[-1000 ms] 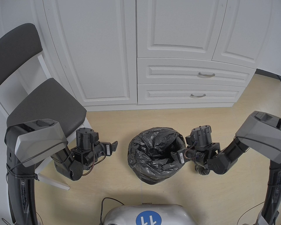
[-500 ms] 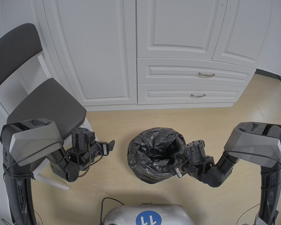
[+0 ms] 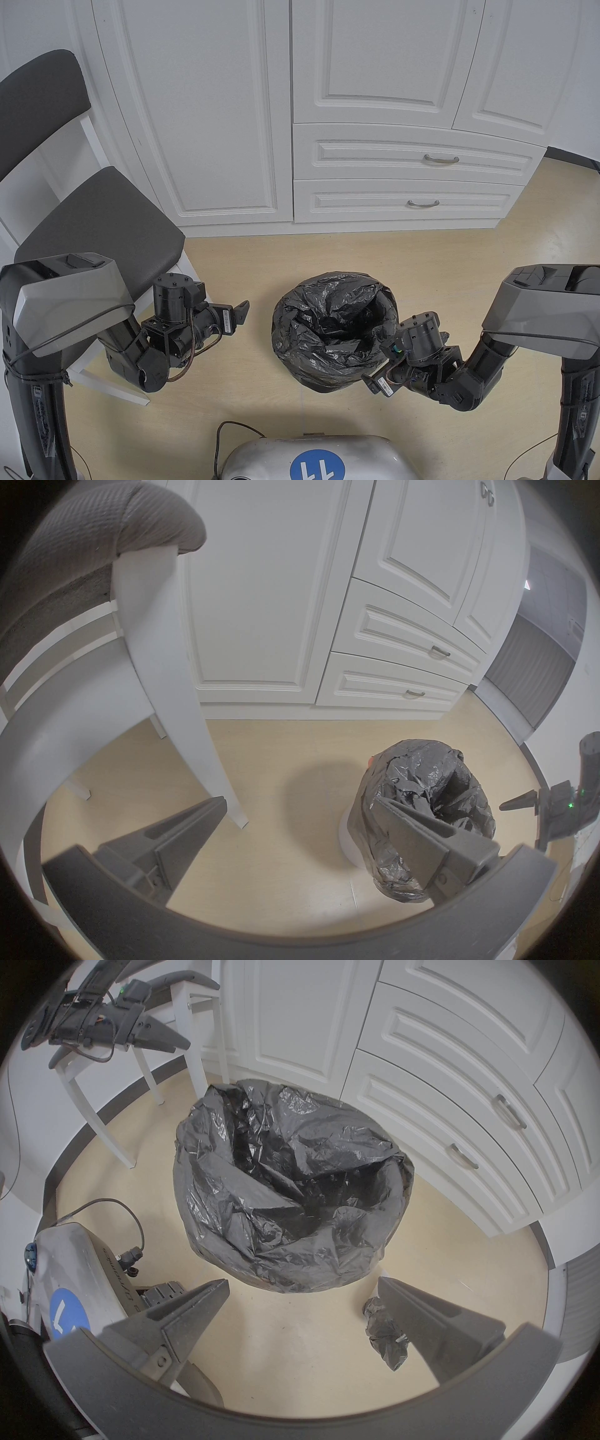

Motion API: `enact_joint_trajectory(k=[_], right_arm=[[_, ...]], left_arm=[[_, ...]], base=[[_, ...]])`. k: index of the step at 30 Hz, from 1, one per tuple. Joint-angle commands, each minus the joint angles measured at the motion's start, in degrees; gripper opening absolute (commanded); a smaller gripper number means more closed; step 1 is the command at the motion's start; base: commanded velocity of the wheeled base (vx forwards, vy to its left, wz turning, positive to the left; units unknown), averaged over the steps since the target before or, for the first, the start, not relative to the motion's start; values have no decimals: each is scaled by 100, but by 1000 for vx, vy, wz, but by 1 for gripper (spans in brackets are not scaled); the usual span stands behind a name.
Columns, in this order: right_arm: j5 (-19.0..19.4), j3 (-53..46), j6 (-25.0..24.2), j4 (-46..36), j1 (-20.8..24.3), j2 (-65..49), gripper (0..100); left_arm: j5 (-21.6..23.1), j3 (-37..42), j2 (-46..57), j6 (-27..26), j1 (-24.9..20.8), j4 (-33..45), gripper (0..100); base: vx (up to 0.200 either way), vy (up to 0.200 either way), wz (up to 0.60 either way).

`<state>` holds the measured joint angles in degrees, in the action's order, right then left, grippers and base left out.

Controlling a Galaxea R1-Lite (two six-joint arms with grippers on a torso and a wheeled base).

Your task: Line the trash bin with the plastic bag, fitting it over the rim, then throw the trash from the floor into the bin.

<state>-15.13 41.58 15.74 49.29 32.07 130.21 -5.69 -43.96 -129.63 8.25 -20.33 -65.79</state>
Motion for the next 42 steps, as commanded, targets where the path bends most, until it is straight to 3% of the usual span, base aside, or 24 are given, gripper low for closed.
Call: enact_joint_trajectory(k=[1,11,14,15,16,19,24,28,29,42], right_arm=[[10,8,-1,2,-87,66,100],[238,-300,-1,-77,-298,-1120,100],[291,69,-36,-77,-966,-1068,100],[300,96,-36,-77,-993,-1068,100],[476,298,-88,-68,-1300,-997,100],[687,526,-335,-95,-1652,-971,100],[713,1062,-739,-534,-2082,-865,100],[722,1168,-897,-684,-2161,-857,100],[722,1203,-959,-736,-2214,-865,100],[722,1238,-967,-736,-2223,-778,100]], left_arm=[[-2,-95,26,1,-138,5,100],[-2,-860,-246,-69,-586,462,100],[-11,-1238,-554,-201,-612,576,100],[-2,-1247,-563,-219,-612,576,100],[-2,-1370,-668,-377,-612,647,100],[-2,-1581,-827,-579,-612,735,100],[51,-2231,-1108,-737,-753,1236,100],[60,-2591,-1222,-773,-762,1666,100],[165,-3128,-1371,-825,-770,2211,100],[253,-4868,-2013,-1168,-682,3723,100]], base=[[0,0,0],[0,0,0],[0,0,0],[0,0,0],[0,0,0],[0,0,0],[0,0,0],[0,0,0],[0,0,0],[0,0,0]])
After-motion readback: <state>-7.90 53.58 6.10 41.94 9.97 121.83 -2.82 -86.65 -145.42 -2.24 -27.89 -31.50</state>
